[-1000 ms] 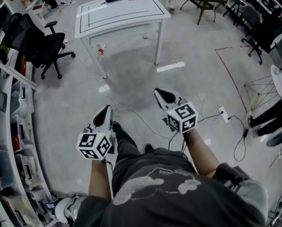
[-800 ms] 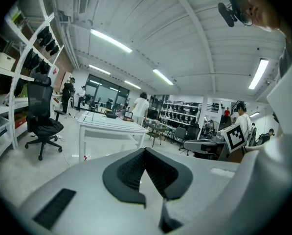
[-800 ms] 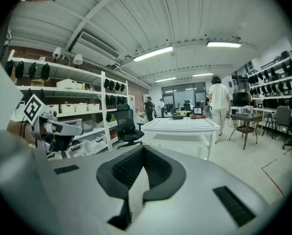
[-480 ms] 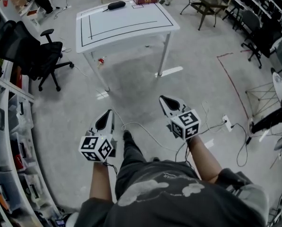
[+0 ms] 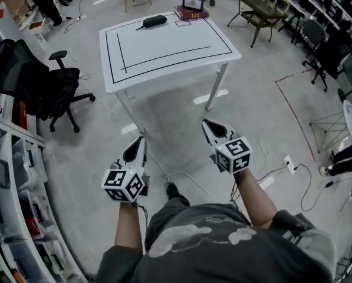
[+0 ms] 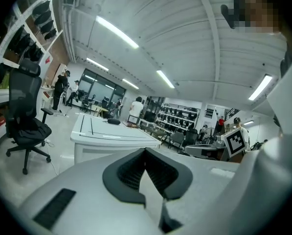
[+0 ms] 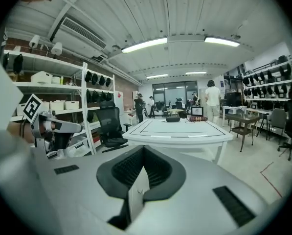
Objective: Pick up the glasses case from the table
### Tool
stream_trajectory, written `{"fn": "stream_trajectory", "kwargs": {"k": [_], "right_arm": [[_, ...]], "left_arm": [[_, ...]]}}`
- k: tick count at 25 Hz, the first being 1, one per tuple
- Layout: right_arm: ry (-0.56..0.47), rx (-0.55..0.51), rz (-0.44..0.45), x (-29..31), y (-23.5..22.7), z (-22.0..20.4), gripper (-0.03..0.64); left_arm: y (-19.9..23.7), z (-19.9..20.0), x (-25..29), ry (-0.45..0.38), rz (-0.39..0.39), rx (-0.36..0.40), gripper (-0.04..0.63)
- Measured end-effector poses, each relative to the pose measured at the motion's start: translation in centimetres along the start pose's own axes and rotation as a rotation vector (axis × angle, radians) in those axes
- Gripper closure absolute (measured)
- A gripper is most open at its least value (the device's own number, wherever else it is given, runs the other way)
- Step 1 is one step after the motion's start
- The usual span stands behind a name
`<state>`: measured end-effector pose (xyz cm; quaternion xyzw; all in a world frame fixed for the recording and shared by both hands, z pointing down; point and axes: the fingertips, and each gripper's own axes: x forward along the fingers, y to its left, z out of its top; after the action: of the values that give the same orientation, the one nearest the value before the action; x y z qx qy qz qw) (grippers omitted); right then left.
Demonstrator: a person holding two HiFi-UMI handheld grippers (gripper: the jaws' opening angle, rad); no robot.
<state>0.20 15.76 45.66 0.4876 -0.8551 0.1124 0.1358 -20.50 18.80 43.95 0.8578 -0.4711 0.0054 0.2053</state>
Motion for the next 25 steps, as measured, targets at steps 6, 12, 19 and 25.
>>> {"fn": "stream_trajectory", "kwargs": {"k": [6,12,19,25], "right_arm": [[-0.008,0.004,-0.014,4.5,1.0,1.8,0.617],[0.018,-0.012,-0.048,6.8,-1.0,2.4,0.617],[-0.021,0.021,-0.08,10.6,-5.7,4.2,0.617],[-0.044,0.023,-0.044,16.5,-10.2,5.6,0.617]], "left_arm": [[4.2,1.8,1.8,0.009,-0.029,-0.005,0.594],[6.7,3.3,4.3,0.013,-0.045,-0.01,0.594],[8.2,4.9,8.5,0.03,-0.048,0.01,0.594],[10.6,6.3,13.6,0.03,0.001,0.02,0.594]]}}
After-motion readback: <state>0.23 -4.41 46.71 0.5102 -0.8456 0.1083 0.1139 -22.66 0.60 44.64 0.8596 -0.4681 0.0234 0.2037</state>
